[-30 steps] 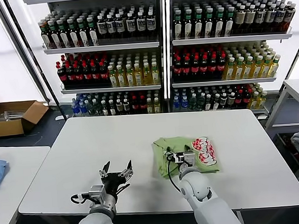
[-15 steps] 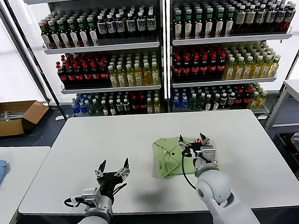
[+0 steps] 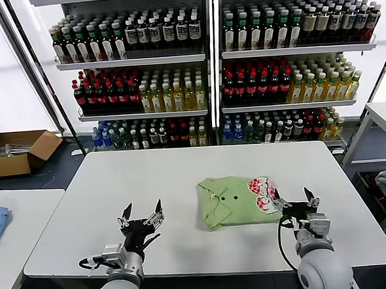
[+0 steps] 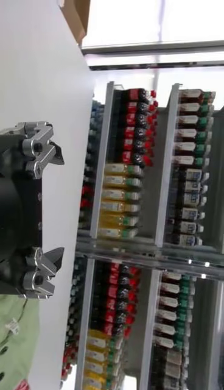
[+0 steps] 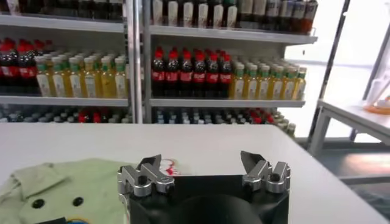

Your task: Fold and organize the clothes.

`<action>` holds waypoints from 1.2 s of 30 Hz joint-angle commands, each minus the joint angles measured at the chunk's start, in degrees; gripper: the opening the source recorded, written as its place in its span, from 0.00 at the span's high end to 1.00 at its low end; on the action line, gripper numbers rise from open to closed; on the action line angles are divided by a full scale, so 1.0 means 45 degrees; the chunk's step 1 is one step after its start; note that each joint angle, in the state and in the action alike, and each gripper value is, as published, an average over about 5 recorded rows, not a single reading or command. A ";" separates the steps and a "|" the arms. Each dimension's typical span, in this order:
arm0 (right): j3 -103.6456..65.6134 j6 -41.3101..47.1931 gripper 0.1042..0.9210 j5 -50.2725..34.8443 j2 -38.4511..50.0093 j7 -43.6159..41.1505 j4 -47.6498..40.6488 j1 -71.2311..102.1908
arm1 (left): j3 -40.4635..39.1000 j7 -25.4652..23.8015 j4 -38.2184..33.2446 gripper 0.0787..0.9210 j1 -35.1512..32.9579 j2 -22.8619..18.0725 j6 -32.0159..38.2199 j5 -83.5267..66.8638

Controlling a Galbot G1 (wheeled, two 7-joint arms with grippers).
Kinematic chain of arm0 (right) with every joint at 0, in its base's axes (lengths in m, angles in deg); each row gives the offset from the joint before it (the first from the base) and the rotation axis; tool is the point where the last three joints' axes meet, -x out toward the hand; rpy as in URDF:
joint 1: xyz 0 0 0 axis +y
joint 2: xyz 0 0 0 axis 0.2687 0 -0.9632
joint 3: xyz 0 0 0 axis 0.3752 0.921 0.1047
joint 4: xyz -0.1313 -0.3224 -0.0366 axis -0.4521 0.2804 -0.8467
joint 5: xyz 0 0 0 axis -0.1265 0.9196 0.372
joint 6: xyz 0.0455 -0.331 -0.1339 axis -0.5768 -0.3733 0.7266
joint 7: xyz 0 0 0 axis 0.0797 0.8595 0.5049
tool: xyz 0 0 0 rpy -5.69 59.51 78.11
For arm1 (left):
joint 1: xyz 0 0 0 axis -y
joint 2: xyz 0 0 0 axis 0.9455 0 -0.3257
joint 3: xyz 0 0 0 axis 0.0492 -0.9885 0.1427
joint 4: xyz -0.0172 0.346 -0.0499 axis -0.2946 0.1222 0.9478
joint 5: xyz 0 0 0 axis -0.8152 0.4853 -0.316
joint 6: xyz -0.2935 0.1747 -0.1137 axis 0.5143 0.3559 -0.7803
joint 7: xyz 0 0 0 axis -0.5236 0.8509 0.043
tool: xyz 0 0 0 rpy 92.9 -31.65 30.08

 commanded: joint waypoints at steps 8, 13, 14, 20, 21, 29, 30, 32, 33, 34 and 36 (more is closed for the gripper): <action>-0.1354 -0.0405 0.12 -0.0089 0.0570 -0.0106 0.0697 0.1327 | 0.0736 -0.0217 0.0341 0.12 -0.0156 0.0324 0.0740 0.0037; -0.1162 -0.0468 0.12 -0.0095 0.0526 -0.0092 0.0617 0.1228 | 0.0554 -0.0415 0.0192 0.12 -0.0224 0.0151 0.0881 0.0109; -0.1134 -0.0458 0.12 -0.0092 0.0525 -0.0087 0.0615 0.1208 | 0.0540 -0.0438 0.0170 0.12 -0.0249 0.0098 0.0883 0.0131; -0.1056 -0.0393 0.12 -0.0081 0.0537 -0.0067 0.0706 0.1168 | 0.0554 -0.0471 0.0096 0.12 -0.0392 -0.0111 0.0941 0.0250; -0.1054 -0.0388 0.12 -0.0079 0.0538 -0.0065 0.0726 0.1173 | 0.0563 -0.0464 0.0079 0.12 -0.0403 -0.0120 0.0942 0.0248; -0.1047 -0.0382 0.12 -0.0047 0.0469 -0.0054 0.0832 0.1332 | 0.0530 -0.0452 -0.0068 0.12 -0.0536 -0.0178 0.1034 0.0244; -0.1047 -0.0384 0.12 -0.0041 0.0451 -0.0054 0.0844 0.1357 | 0.0522 -0.0449 -0.0076 0.12 -0.0556 -0.0186 0.1047 0.0252; -0.1045 -0.0390 0.12 -0.0017 0.0421 -0.0061 0.0870 0.1415 | 0.0534 -0.0472 -0.0102 0.12 -0.0609 -0.0203 0.1067 0.0455; -0.1043 -0.0395 0.12 0.0000 0.0412 -0.0068 0.0881 0.1448 | 0.0557 -0.0532 -0.0122 0.12 -0.0645 -0.0208 0.1080 0.0695; -0.1041 -0.0401 0.12 0.0017 0.0406 -0.0080 0.0891 0.1482 | 0.0584 -0.0601 -0.0141 0.12 -0.0686 -0.0208 0.1111 0.0970; -0.1037 -0.0412 0.12 0.0066 0.0398 -0.0123 0.0910 0.1567 | 0.0625 -0.0730 -0.0190 0.12 -0.0769 -0.0195 0.1143 0.1448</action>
